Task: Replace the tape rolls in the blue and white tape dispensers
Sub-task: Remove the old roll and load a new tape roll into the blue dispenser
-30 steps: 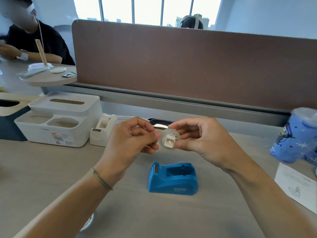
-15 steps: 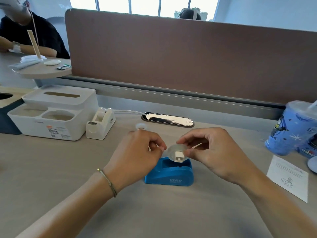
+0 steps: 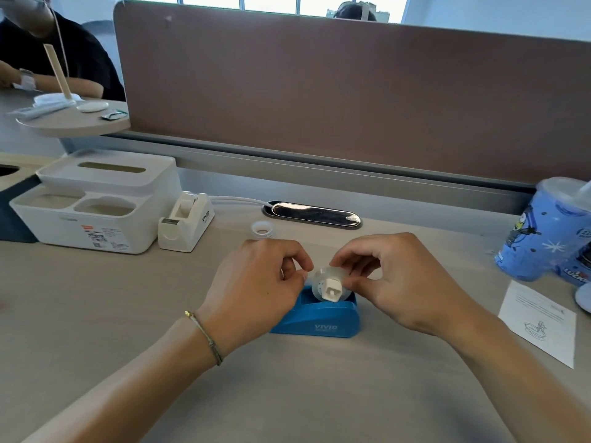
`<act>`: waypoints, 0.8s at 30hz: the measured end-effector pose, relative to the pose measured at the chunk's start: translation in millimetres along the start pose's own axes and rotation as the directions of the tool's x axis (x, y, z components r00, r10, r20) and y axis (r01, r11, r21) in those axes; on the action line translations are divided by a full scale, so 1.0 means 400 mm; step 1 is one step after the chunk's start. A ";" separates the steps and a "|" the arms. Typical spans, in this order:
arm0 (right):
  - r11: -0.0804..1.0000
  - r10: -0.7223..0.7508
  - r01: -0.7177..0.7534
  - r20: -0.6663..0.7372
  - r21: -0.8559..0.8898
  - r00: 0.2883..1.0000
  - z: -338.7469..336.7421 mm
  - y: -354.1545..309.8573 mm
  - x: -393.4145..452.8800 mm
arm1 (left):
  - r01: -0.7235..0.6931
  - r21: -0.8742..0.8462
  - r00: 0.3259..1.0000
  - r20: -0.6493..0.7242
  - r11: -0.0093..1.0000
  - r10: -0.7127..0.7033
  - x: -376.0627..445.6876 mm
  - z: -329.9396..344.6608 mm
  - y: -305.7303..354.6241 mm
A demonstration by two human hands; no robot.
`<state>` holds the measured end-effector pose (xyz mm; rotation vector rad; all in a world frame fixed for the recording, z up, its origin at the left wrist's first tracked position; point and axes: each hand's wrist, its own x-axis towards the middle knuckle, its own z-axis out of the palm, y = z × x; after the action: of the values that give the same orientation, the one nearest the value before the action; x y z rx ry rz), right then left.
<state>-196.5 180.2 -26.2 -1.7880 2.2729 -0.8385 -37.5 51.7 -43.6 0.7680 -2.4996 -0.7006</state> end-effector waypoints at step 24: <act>0.997 -0.039 0.046 0.103 -0.068 0.994 0.007 -0.003 -0.005 | -0.059 0.046 0.997 0.057 0.997 0.056 0.003 -0.016 0.010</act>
<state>-193.7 180.7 -28.2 -1.8697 2.2347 -0.6655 -36.7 51.6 -36.1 0.6992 -2.5863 -0.6523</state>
